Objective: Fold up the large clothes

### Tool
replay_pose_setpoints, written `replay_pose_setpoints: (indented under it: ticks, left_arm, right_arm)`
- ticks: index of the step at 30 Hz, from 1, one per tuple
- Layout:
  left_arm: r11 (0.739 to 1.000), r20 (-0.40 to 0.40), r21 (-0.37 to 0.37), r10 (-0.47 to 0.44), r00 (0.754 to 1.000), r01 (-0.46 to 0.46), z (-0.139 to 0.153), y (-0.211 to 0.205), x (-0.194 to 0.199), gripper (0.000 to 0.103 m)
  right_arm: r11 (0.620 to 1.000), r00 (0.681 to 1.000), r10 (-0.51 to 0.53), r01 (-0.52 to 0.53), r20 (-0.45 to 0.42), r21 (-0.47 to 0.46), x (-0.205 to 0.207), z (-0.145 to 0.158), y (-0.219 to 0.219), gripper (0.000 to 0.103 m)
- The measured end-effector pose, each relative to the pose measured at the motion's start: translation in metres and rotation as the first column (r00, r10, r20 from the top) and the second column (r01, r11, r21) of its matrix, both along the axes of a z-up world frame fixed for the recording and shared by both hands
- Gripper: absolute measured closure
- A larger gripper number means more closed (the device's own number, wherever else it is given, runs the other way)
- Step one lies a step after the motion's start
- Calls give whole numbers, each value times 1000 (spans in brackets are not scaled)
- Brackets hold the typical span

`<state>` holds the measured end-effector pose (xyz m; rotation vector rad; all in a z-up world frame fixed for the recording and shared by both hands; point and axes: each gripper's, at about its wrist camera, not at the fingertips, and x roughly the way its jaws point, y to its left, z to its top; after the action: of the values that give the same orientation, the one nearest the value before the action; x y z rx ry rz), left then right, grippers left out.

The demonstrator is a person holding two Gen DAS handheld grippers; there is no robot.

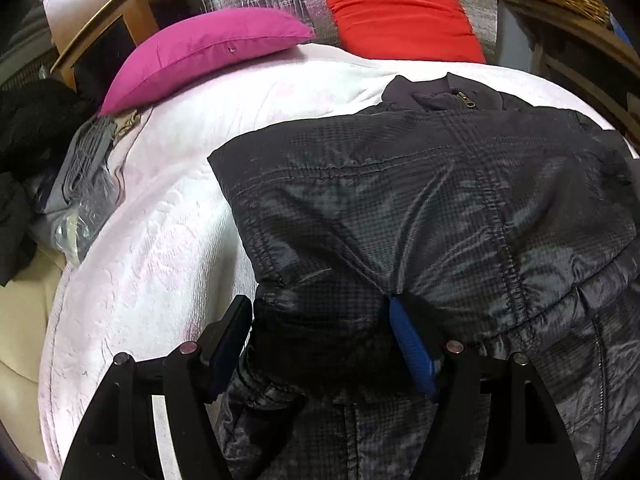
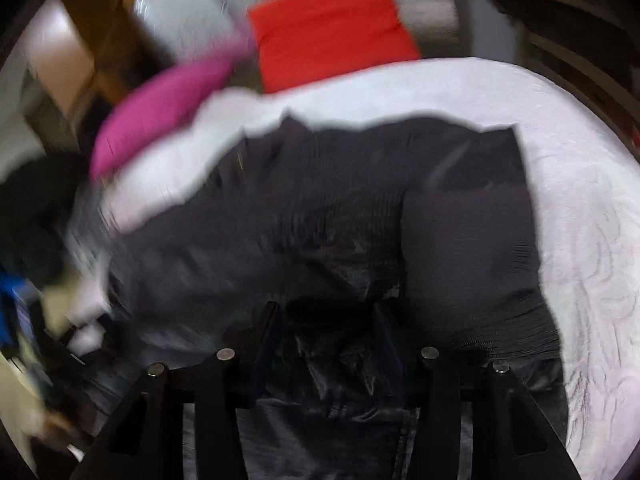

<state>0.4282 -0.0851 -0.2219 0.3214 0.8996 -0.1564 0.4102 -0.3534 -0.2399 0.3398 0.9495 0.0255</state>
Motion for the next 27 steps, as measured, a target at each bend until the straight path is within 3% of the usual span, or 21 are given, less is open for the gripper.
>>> replay_pose_setpoints:
  ticks: [3,6,9,12,15,16,18,20,27]
  left_arm:
    - [1000,6,5,-6,1000,6,0,2,-1,31]
    - [1000,12,8,-9,1000,9,0,3,-4,31]
    - [1000,19,18,-9,1000,9,-1,0,-5,31]
    - [1000,26,26,-13,1000,12,-2,-1,-6,31]
    - [1000,25,25,-14,1000,13,-2,-2,-7,31]
    - [1000,25,26,-13,1000,12,-2,-2,-7,31]
    - [1000,23,26,-13,1000,12,-2,-3,-7,31]
    - [1000,19,23,-11,1000,10,-2,-3,-6,31]
    - [1000,12,16,-6,1000,6,0,-1,-4,31]
  right_arm:
    - [1000,1000,-3,3,4,-26,-2,11,4,52]
    - [1000,996,-5,3,90,28,-6,26,4,52]
    - [1000,990,6,-10,138,27,-2,32,10,52]
    - [999,994,29,-32,110,23,15,24,23,52]
    - [999,999,45,-45,3,-3,35,-8,30,52]
    - [998,999,49,-49,3,-26,36,-12,32,52]
    - [995,998,62,-62,5,-75,35,-7,39,52]
    - [997,998,59,-58,16,-42,28,2,33,52]
    - [996,995,-88,90,56,-30,-1,31,-10,52]
